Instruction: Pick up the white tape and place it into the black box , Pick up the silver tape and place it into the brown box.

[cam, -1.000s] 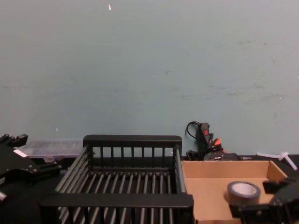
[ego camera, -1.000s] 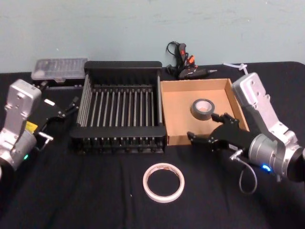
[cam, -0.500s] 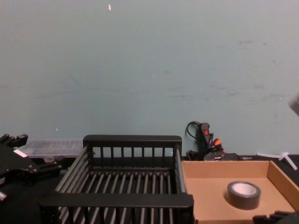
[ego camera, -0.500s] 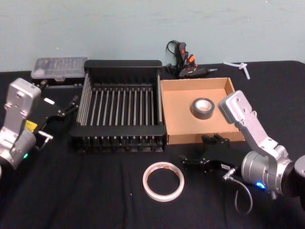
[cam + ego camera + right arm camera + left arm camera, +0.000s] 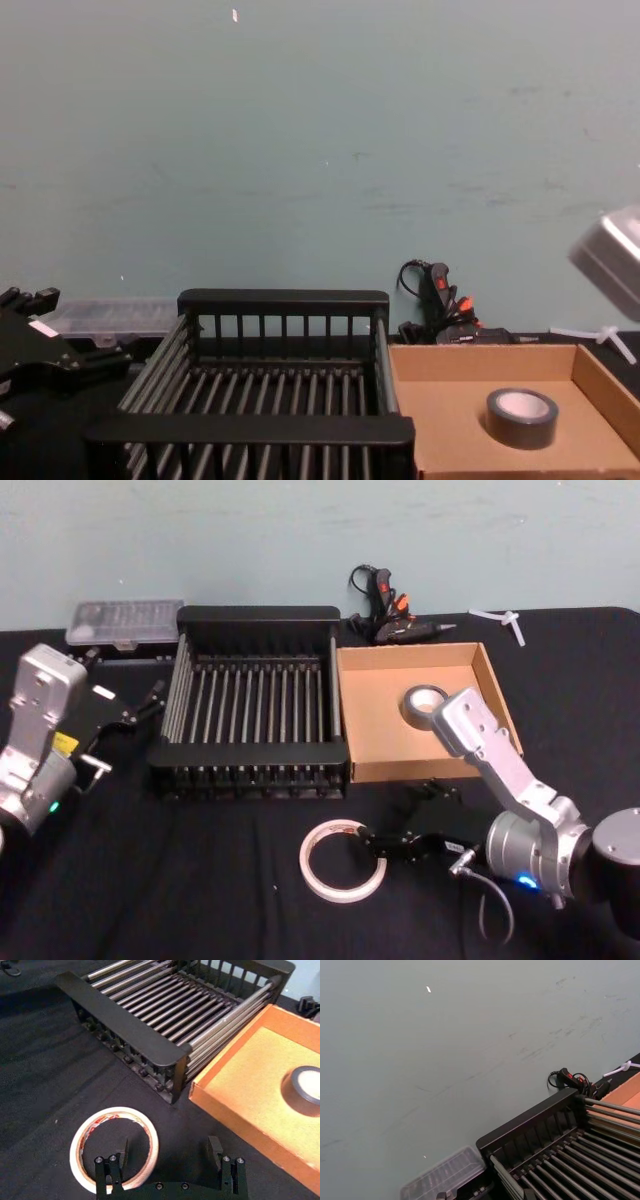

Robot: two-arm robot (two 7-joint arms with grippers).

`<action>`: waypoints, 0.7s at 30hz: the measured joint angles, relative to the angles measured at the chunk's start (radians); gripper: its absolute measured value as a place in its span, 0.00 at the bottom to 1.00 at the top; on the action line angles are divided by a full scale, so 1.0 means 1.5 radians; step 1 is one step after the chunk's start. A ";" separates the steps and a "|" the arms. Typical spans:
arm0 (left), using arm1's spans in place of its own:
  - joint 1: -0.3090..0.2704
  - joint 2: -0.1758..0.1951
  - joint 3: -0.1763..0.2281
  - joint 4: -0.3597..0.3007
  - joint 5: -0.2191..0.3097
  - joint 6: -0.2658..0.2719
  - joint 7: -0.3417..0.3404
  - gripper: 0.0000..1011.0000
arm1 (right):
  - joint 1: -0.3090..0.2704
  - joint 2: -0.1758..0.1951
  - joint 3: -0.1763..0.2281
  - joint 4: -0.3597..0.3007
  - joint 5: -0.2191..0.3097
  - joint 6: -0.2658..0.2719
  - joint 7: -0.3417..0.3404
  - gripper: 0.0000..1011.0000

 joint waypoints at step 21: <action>0.000 0.000 0.000 0.000 0.000 0.000 0.000 0.99 | 0.001 -0.006 -0.025 0.005 -0.023 0.006 0.007 0.99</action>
